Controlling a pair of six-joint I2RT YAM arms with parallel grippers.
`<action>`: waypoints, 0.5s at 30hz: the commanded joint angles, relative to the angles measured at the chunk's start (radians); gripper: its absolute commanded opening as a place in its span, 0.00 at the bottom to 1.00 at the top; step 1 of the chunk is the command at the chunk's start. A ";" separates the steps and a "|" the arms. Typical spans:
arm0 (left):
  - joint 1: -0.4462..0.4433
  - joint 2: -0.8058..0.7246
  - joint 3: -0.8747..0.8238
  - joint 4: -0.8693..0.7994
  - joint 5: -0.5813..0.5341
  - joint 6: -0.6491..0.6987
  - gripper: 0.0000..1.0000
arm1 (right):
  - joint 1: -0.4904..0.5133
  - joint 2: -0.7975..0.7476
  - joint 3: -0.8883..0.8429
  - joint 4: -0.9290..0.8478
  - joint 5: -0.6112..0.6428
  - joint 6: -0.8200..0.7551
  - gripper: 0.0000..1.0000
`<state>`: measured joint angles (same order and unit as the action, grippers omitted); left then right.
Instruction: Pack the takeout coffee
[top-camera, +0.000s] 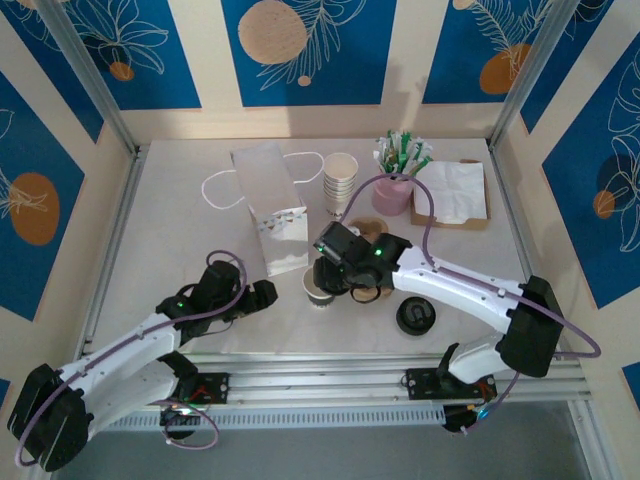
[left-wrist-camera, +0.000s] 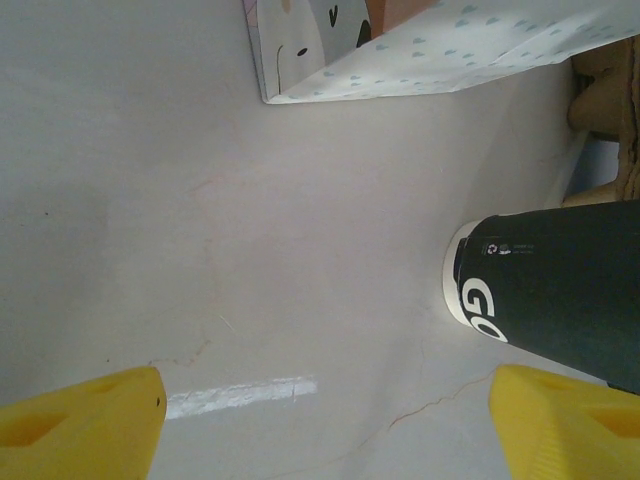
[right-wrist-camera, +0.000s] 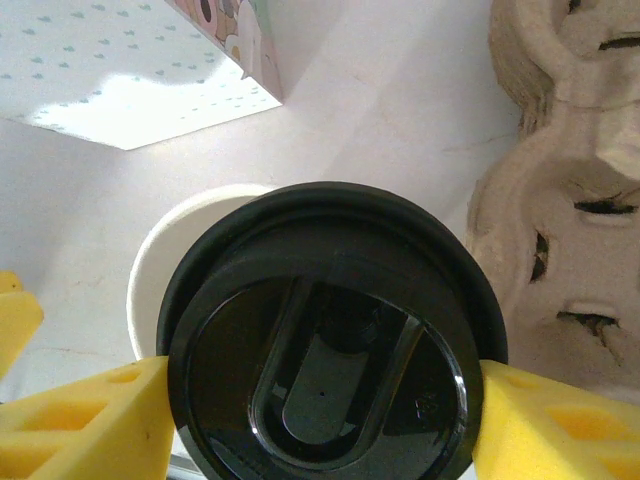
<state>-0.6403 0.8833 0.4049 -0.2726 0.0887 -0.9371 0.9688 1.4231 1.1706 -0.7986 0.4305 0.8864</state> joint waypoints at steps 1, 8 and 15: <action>-0.016 -0.017 -0.009 0.000 0.006 -0.012 0.84 | 0.008 0.035 0.038 -0.027 0.014 -0.013 0.71; -0.016 -0.015 -0.018 0.028 0.011 -0.015 0.84 | 0.018 0.076 0.073 -0.031 0.004 -0.005 0.71; -0.018 -0.001 -0.027 0.054 0.029 -0.012 0.83 | 0.021 0.105 0.095 -0.062 0.003 -0.004 0.72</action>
<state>-0.6434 0.8791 0.3931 -0.2520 0.0971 -0.9375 0.9825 1.5108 1.2385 -0.8276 0.4343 0.8864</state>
